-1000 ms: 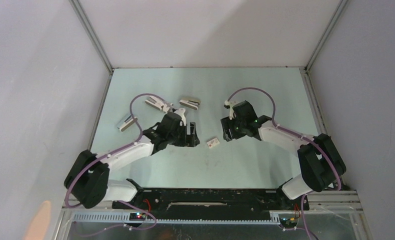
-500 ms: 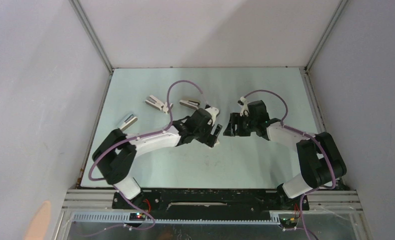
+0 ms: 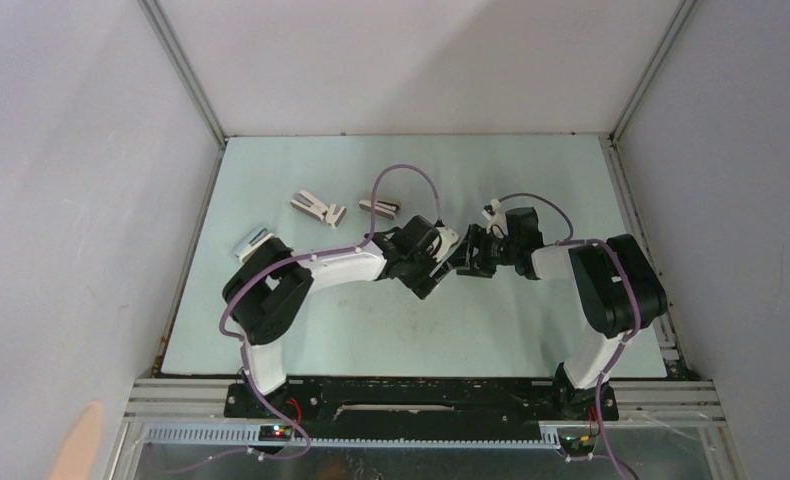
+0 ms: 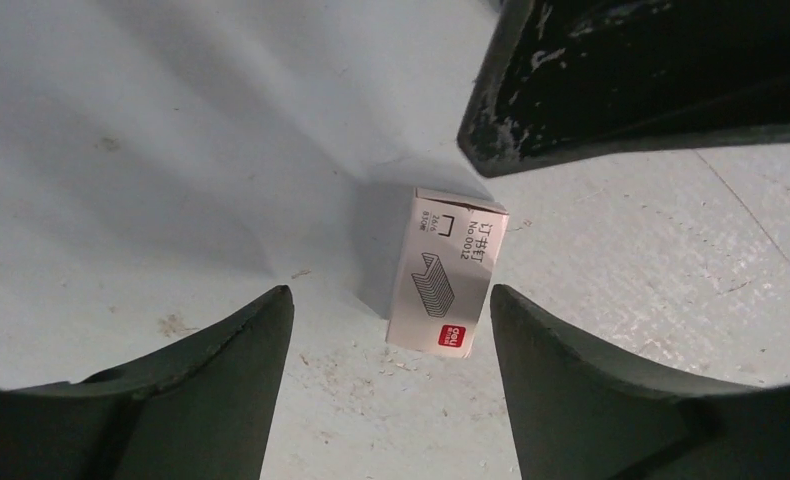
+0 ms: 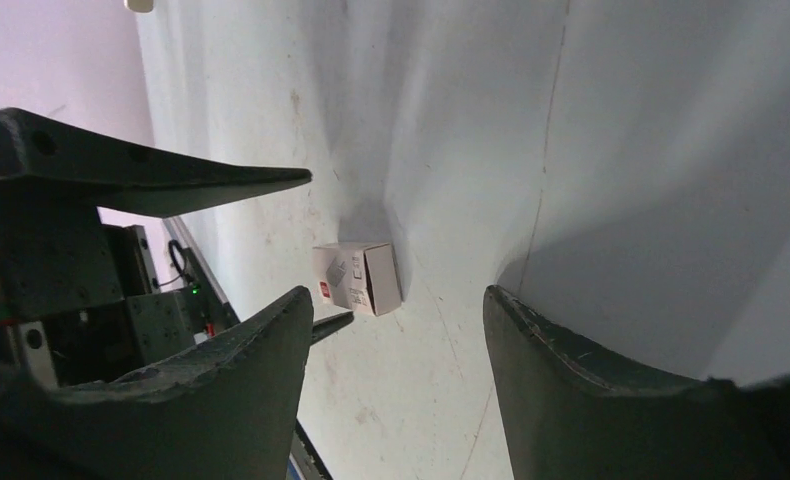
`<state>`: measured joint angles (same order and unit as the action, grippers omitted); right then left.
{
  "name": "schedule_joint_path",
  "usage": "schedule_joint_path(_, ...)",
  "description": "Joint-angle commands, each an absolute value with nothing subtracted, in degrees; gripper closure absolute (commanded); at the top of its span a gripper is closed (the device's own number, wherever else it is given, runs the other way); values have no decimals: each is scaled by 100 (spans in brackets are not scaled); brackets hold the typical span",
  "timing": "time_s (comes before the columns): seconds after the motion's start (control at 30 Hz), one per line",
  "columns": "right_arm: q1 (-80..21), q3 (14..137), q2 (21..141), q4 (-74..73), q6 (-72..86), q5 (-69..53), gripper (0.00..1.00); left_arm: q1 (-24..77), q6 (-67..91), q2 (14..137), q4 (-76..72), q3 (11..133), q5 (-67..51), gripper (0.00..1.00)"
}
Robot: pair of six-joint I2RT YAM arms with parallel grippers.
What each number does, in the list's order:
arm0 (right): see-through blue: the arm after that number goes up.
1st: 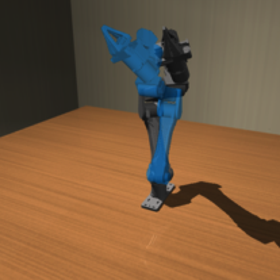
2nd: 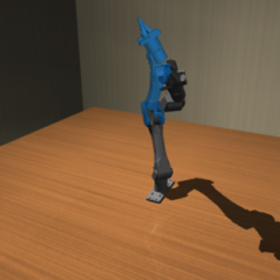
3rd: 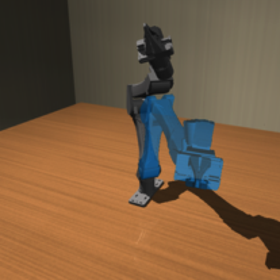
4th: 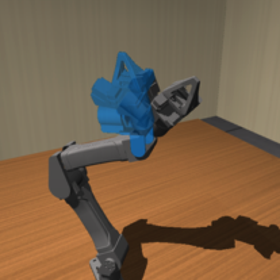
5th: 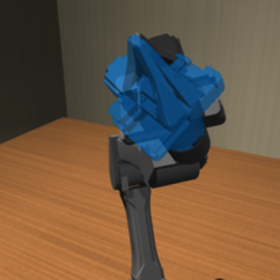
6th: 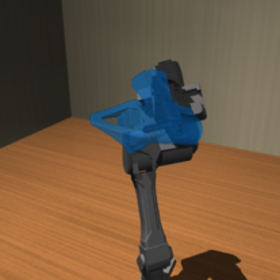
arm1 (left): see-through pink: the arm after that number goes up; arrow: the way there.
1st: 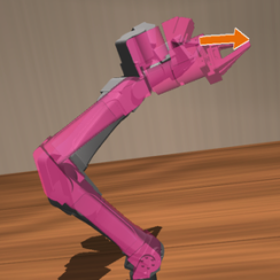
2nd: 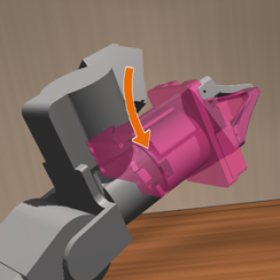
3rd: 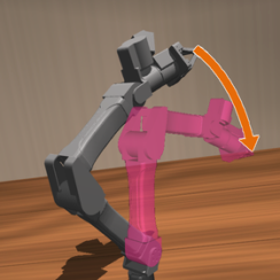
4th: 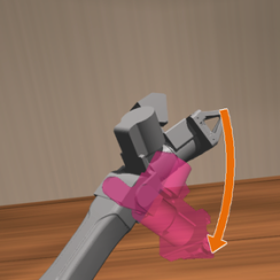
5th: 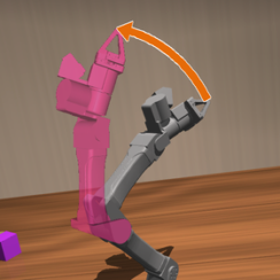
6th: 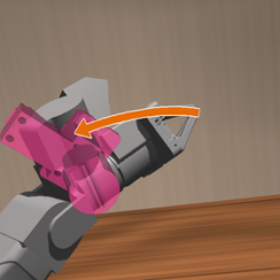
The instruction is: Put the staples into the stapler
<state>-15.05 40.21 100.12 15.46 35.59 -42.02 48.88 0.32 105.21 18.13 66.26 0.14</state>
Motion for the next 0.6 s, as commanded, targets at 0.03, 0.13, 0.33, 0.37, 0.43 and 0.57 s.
schedule_joint_path(0.03,-1431,4019,10294,2236,3832,-4715,35,4929,-456,10755,2107,6995,-231,26)
schedule_joint_path(0.13,-1414,3982,10388,2429,3928,-4871,35,4941,-550,10798,2107,6996,-347,28)
schedule_joint_path(0.33,-1401,3973,10536,2598,3983,-5093,36,5021,-679,10874,2239,7076,-478,38)
schedule_joint_path(0.37,-1406,3973,10565,2642,4004,-5138,36,5046,-689,10887,2261,7090,-451,40)
schedule_joint_path(0.43,-1411,3973,10625,2741,4065,-5254,37,5079,-701,10904,2245,7093,-433,43)
schedule_joint_path(0.57,-1423,3973,10735,2950,4176,-5439,38,5117,-709,10933,2235,7101,-436,50)
